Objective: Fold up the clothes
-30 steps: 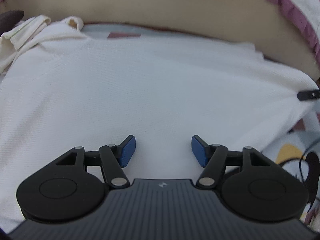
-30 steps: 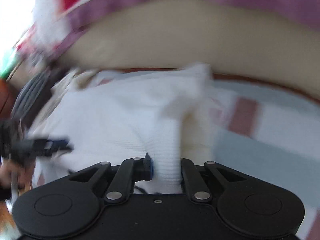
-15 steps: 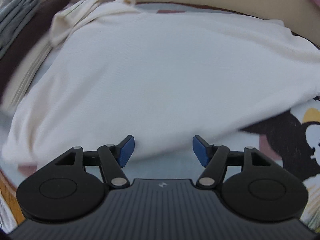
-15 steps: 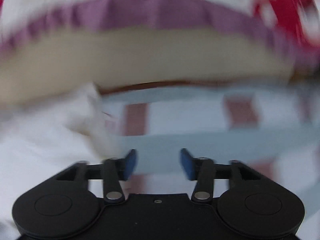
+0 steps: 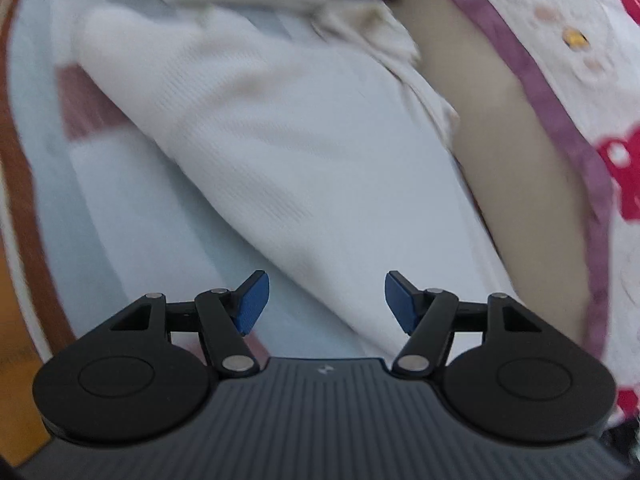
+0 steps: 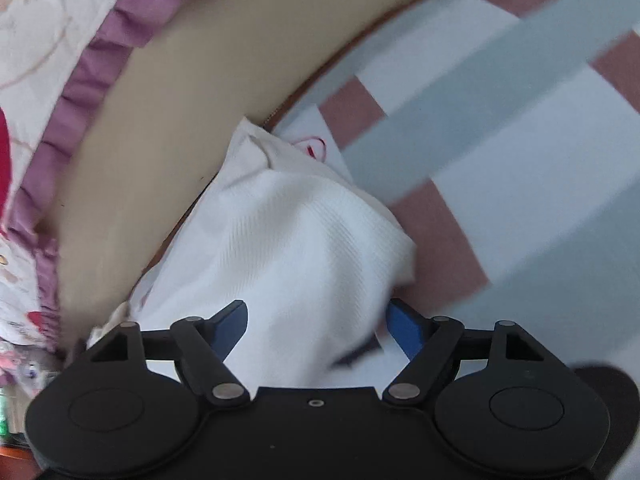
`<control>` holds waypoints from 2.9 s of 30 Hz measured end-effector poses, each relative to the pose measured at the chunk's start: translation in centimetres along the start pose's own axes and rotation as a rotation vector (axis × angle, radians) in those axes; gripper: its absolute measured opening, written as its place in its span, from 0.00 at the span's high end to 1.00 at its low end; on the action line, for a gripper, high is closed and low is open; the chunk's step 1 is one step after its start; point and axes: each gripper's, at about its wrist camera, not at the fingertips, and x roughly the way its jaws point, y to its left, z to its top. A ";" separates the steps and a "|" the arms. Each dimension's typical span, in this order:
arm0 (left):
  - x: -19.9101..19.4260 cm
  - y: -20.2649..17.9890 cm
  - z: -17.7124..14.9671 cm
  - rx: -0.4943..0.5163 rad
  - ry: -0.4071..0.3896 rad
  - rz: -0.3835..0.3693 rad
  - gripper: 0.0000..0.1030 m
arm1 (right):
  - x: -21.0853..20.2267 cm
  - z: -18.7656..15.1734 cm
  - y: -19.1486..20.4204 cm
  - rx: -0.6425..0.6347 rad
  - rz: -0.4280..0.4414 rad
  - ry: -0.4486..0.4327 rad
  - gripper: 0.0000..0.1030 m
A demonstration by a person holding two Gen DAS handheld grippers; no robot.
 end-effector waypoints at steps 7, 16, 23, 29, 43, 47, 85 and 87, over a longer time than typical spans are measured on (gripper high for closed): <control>0.7 3.1 3.2 -0.053 -0.167 0.092 0.38 | 1.5 2.2 0.8 -0.144 0.008 -0.012 0.85; 1.0 4.6 3.4 -0.122 -0.132 0.004 0.36 | -4.8 4.9 5.7 -0.284 0.083 -0.085 0.89; 1.9 3.7 3.4 -0.121 0.011 -0.040 0.36 | -0.7 4.8 1.6 0.048 0.081 0.094 0.88; 3.2 3.1 4.4 -0.086 -0.194 0.002 0.34 | -0.4 4.1 -1.4 0.262 -0.015 0.121 0.71; 4.1 1.0 5.5 0.130 -0.261 0.038 0.89 | 0.2 5.1 -3.7 0.266 0.218 0.197 0.41; 3.0 -0.9 4.8 0.329 -0.313 0.065 0.89 | -0.5 5.3 -2.7 0.155 0.180 0.186 0.41; -9.7 3.8 -5.1 0.390 -0.132 -0.061 0.91 | -16.4 -13.8 -7.8 -0.408 -0.048 -0.140 0.93; -11.7 4.7 -6.3 0.335 -0.186 -0.092 0.91 | -17.1 -15.8 -8.8 -0.414 -0.063 -0.132 0.93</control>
